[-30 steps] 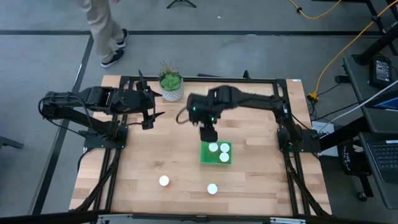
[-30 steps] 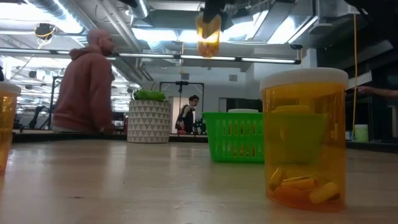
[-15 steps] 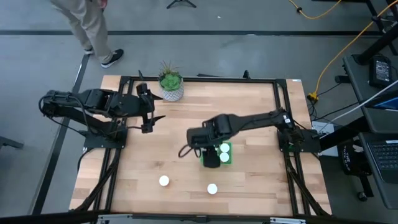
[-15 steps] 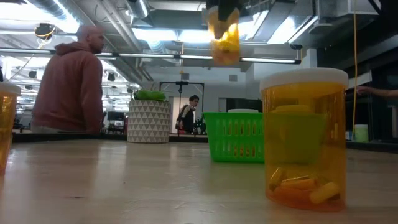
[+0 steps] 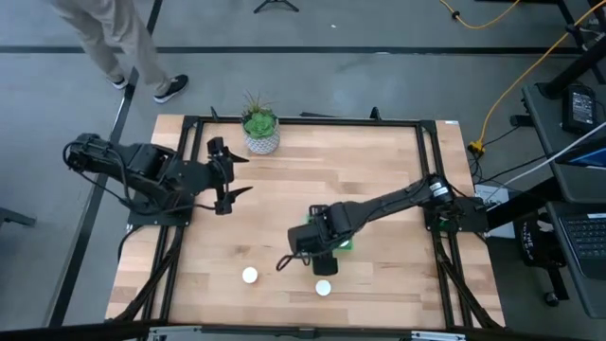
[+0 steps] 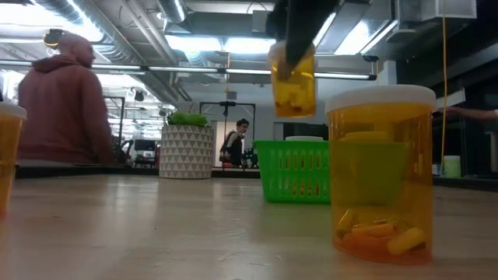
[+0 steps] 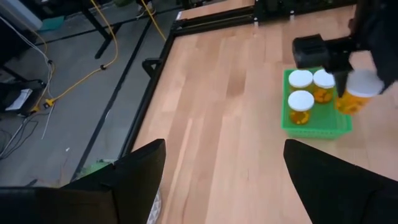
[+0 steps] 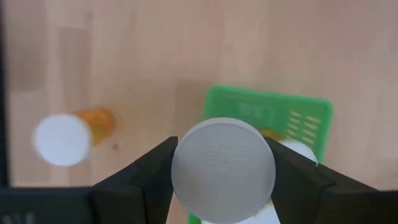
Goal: Pick and place pill bottles into a basket
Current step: Put the orange pill bottle into the green bin
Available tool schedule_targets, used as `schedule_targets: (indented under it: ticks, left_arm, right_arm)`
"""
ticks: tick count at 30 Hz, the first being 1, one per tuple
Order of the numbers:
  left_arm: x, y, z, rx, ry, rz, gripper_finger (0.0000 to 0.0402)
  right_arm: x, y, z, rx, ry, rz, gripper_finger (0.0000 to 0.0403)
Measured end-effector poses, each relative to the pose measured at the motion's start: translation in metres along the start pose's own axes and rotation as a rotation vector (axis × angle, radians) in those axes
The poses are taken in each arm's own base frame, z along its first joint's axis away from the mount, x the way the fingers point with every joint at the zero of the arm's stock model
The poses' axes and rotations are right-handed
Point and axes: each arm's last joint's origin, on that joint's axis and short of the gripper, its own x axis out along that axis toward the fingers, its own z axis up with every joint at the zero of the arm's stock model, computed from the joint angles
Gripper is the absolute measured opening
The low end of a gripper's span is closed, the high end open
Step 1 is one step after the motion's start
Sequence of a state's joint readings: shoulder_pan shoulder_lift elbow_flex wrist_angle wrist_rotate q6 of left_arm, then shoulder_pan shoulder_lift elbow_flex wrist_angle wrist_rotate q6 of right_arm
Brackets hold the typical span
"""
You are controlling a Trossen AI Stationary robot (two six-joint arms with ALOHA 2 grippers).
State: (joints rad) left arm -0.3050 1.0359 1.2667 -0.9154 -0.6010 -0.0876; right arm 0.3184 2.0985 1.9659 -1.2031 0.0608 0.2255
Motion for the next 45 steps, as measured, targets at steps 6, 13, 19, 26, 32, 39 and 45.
schedule_targets:
  ticks: [6, 13, 19, 26, 32, 39, 45]
  left_arm:
    - [-0.003, -0.004, -0.001, 0.035, 0.000, -0.009, 0.0322]
    - [-0.003, -0.004, -0.002, 0.055, 0.004, -0.012, 0.0322]
    - [-0.003, -0.004, -0.002, 0.048, 0.003, -0.012, 0.0322]
    - [-0.003, -0.004, 0.003, 0.001, -0.035, -0.013, 0.0322]
    - [-0.003, -0.004, 0.003, -0.014, -0.041, 0.002, 0.0322]
    - [-0.003, -0.004, 0.003, -0.019, -0.040, 0.006, 0.0322]
    - [0.000, -0.006, 0.005, -0.023, -0.044, 0.003, 0.0322]
  right_arm:
    - [-0.013, -0.008, -0.014, 0.117, -0.125, -0.004, 0.0216]
    - [-0.011, -0.018, -0.043, 0.217, -0.177, -0.007, 0.0216]
    - [-0.001, -0.020, -0.058, 0.240, -0.151, -0.018, 0.0216]
    - [0.000, -0.016, -0.057, 0.205, -0.174, -0.008, 0.0217]
    - [-0.001, -0.013, -0.057, 0.197, -0.178, -0.005, 0.0217]
    - [0.001, -0.003, -0.058, 0.175, -0.177, 0.006, 0.0217]
    - [0.005, -0.003, -0.058, 0.178, -0.190, 0.010, 0.0217]
